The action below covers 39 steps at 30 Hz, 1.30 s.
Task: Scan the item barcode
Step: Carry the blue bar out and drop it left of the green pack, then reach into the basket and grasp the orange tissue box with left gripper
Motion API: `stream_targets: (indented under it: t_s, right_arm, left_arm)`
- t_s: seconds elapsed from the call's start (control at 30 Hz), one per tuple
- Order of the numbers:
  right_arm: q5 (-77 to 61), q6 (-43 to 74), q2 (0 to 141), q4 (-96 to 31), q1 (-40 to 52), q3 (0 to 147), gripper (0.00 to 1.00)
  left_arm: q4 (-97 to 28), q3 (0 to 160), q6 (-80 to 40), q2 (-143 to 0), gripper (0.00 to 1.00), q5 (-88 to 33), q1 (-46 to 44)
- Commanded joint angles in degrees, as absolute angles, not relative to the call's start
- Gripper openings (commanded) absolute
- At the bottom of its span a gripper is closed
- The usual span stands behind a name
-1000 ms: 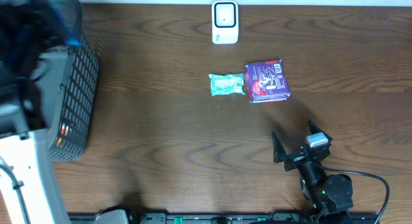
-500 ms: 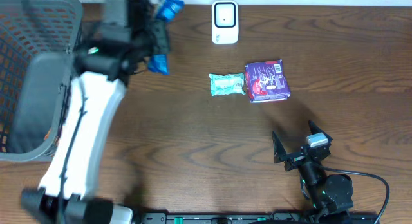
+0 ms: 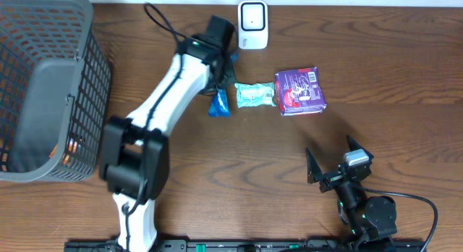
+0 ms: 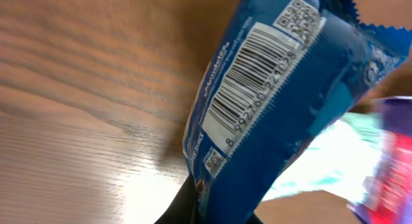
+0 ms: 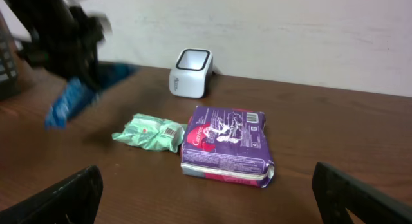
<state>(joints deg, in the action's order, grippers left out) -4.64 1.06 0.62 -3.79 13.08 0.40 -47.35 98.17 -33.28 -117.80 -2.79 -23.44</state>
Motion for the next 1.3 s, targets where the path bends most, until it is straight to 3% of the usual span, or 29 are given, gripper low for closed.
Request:
stream_targets:
  t_s: [0.0,0.13,0.2,0.5,0.67,0.9,1.1,1.27]
  right_arm:
    - [-4.58,1.85,0.32,-4.03,12.73,0.32,0.99]
    - [-4.58,1.85,0.32,-4.03,12.73,0.32,0.99]
    - [-4.58,1.85,0.32,-4.03,12.73,0.32,0.99]
    - [-4.58,1.85,0.32,-4.03,12.73,0.32,0.99]
    - [-4.58,1.87,0.32,-4.03,12.73,0.32,0.99]
    - [-4.58,1.85,0.32,-4.03,12.73,0.32,0.99]
    - [-4.58,1.85,0.32,-4.03,12.73,0.32,0.99]
    - [-4.58,1.87,0.32,-4.03,12.73,0.32,0.99]
  left_arm:
    - [-47.05,98.83,-38.5,-122.61,0.27,-1.41,-24.88]
    - [-46.02,98.83,-38.44,-124.86,0.59,-1.41,-25.58]
    - [-46.11,99.42,-37.69,-124.53,0.68,-1.48,-25.26]
    - [-47.53,104.29,-24.27,-111.7,0.64,-1.45,-20.73]
    - [-47.09,104.88,-17.43,-99.98,0.64,-0.99,-13.82]
    - [-47.29,104.92,-17.96,-87.59,0.64,5.98,8.91]
    - [-52.82,104.79,-17.37,-88.51,0.64,10.59,25.65]
    - [-59.77,103.66,-17.41,-91.9,0.64,10.55,34.48]
